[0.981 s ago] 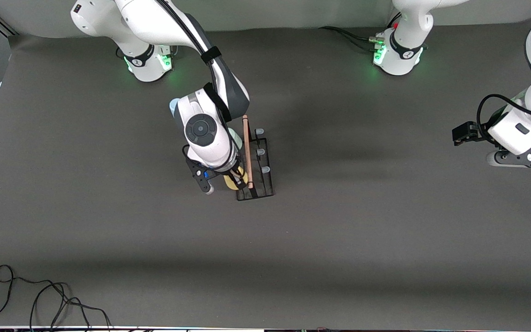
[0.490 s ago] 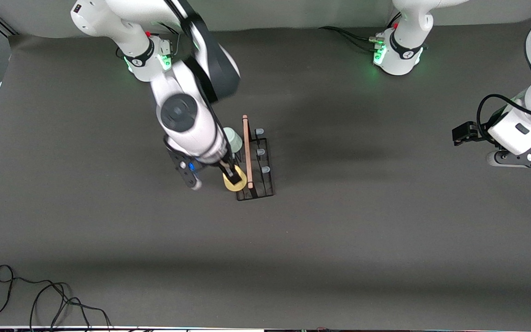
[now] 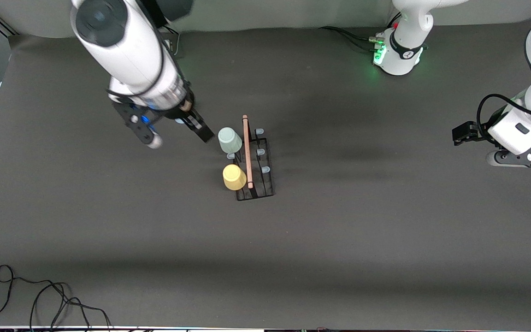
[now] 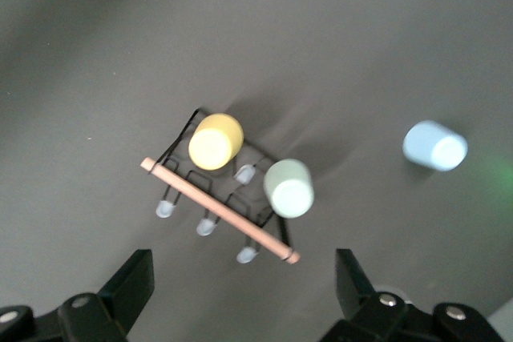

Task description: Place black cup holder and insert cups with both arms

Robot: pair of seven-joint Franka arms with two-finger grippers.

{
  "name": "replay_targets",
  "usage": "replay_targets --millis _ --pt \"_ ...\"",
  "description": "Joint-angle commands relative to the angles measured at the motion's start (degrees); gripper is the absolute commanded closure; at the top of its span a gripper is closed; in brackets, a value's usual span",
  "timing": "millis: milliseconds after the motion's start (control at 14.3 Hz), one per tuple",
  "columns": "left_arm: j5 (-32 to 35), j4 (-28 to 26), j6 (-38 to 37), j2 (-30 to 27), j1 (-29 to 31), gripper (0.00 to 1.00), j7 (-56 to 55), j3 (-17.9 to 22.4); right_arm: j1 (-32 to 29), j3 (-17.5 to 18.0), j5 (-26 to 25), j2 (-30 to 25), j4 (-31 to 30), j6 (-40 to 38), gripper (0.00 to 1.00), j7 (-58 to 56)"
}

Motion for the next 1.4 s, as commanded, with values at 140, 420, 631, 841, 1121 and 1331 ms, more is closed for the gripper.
replay_targets --millis 140,420,631,841,1121,1331 --pt "-0.56 -1.44 0.92 -1.68 0.19 0.01 0.96 0.12 -11.73 6.46 -6.54 -9.94 -8.87 -0.44 0.0 -21.54" --pt "-0.56 -1.44 0.92 -1.59 0.19 0.01 0.96 0.12 -32.55 20.26 -11.48 -15.4 -14.24 0.09 0.0 -43.33" --pt "-0.56 -1.44 0.92 -1.59 0.19 0.01 0.96 0.03 -44.61 25.2 -11.48 -16.28 -14.51 0.17 0.0 -59.07" --pt "-0.56 -1.44 0.92 -1.67 0.19 0.01 0.96 0.12 -50.61 25.65 -11.48 -16.37 -15.82 2.62 0.0 -70.69" --pt "-0.56 -1.44 0.92 -1.68 0.19 0.01 0.96 0.12 -51.77 25.74 -12.35 -18.22 -19.08 5.98 0.0 -75.47" --pt "-0.56 -1.44 0.92 -1.68 0.19 0.01 0.96 0.03 -51.06 25.74 -14.47 -18.13 -18.73 6.24 0.0 -75.56"
